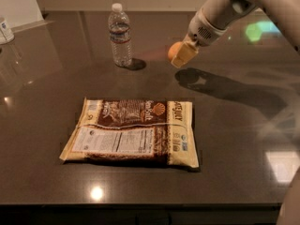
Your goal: Move orange near water bottle
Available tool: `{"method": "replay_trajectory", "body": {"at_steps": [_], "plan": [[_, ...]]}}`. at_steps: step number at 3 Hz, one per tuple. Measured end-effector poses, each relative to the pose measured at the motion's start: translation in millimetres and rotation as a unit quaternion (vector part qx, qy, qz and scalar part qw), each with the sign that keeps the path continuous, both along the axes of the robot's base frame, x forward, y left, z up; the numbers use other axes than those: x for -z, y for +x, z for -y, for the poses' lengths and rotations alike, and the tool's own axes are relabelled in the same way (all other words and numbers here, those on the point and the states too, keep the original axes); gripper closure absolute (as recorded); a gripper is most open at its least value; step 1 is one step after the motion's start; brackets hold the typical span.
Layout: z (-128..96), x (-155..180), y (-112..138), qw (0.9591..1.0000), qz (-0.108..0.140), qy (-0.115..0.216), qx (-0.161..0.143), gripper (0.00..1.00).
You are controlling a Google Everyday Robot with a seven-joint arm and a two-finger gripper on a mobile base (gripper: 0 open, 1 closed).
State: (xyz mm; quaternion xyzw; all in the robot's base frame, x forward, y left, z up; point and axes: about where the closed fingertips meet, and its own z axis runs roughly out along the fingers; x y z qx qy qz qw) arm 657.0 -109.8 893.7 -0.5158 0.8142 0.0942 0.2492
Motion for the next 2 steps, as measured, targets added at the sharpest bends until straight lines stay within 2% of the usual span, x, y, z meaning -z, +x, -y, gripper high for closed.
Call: {"method": "replay_trajectory", "body": {"at_steps": [2], "plan": [[-62.3, 9.3, 33.8, 0.9993, -0.009, 0.01, -0.035, 1.0]]}}
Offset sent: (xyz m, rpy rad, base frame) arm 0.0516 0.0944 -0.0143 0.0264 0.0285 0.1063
